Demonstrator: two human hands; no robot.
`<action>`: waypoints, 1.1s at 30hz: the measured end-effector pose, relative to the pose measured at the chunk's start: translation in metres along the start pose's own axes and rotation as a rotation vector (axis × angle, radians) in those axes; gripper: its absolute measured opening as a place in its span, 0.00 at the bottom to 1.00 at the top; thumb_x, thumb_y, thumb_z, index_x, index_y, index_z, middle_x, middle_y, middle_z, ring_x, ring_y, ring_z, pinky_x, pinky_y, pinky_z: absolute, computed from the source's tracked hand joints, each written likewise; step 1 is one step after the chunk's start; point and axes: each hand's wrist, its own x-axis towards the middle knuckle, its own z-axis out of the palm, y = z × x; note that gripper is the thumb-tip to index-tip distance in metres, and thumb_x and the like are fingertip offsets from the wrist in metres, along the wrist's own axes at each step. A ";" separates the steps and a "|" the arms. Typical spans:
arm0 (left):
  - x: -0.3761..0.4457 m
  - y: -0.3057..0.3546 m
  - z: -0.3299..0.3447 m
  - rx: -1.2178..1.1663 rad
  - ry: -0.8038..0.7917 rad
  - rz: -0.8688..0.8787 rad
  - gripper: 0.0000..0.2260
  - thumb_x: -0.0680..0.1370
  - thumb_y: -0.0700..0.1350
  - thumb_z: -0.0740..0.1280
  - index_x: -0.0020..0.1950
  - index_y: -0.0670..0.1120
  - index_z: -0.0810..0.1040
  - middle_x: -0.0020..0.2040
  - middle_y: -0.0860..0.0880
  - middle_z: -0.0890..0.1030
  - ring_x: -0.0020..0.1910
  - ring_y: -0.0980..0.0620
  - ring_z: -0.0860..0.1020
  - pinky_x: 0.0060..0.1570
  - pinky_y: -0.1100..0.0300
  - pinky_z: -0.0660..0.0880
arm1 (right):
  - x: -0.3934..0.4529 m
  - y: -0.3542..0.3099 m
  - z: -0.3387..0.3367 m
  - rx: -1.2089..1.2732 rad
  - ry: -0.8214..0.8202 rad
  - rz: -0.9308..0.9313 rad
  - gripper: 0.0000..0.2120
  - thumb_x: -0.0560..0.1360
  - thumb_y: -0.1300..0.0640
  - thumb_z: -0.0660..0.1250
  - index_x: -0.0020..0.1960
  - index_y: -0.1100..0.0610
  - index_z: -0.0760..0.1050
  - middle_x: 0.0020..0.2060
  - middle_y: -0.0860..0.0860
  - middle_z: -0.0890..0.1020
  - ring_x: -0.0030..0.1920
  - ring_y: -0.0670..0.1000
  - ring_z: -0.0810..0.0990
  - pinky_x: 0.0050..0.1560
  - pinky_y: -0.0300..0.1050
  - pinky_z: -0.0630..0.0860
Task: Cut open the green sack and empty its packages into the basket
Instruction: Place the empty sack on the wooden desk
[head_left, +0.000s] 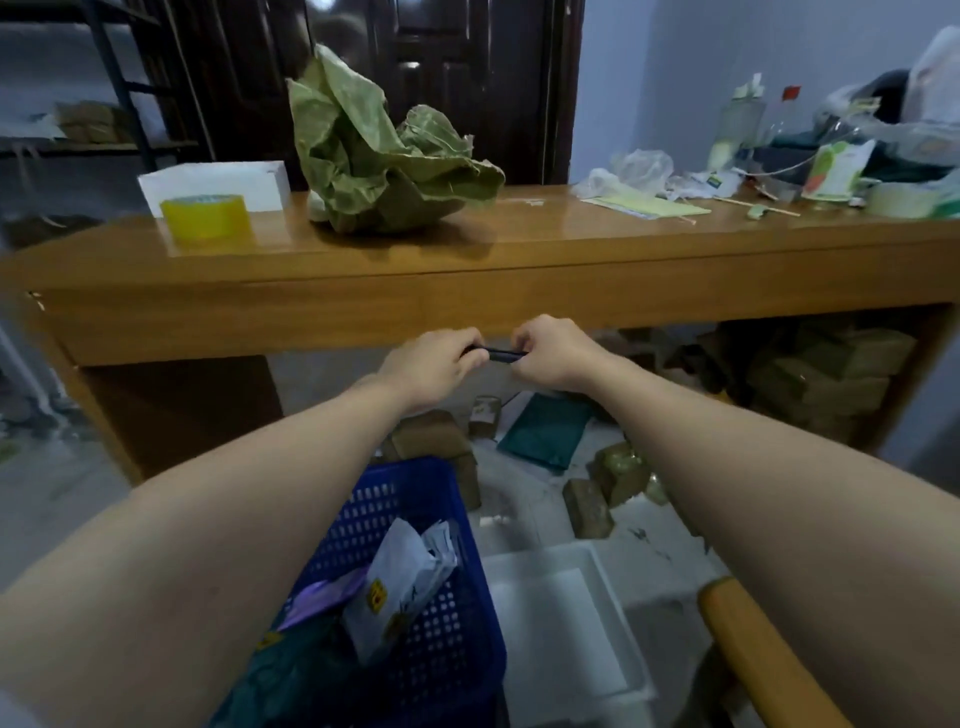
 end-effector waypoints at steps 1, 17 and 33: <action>0.001 -0.001 0.015 -0.016 -0.029 0.000 0.09 0.83 0.52 0.56 0.56 0.51 0.73 0.44 0.51 0.77 0.42 0.48 0.75 0.37 0.55 0.68 | -0.002 0.010 0.008 0.037 -0.017 0.030 0.06 0.74 0.55 0.64 0.40 0.53 0.76 0.38 0.52 0.77 0.40 0.53 0.75 0.33 0.43 0.70; 0.048 -0.020 0.246 -0.622 -0.425 -0.542 0.08 0.80 0.39 0.61 0.43 0.41 0.78 0.40 0.45 0.78 0.39 0.48 0.77 0.36 0.61 0.72 | 0.021 0.182 0.188 0.214 -0.068 0.426 0.11 0.75 0.61 0.60 0.48 0.62 0.81 0.51 0.58 0.83 0.54 0.60 0.79 0.55 0.49 0.77; 0.057 -0.043 0.488 -0.681 -0.485 -1.107 0.13 0.79 0.36 0.61 0.62 0.33 0.74 0.57 0.37 0.81 0.53 0.43 0.81 0.47 0.56 0.75 | 0.025 0.297 0.379 0.445 -0.155 0.803 0.13 0.76 0.62 0.60 0.55 0.63 0.80 0.45 0.58 0.80 0.43 0.57 0.76 0.43 0.47 0.74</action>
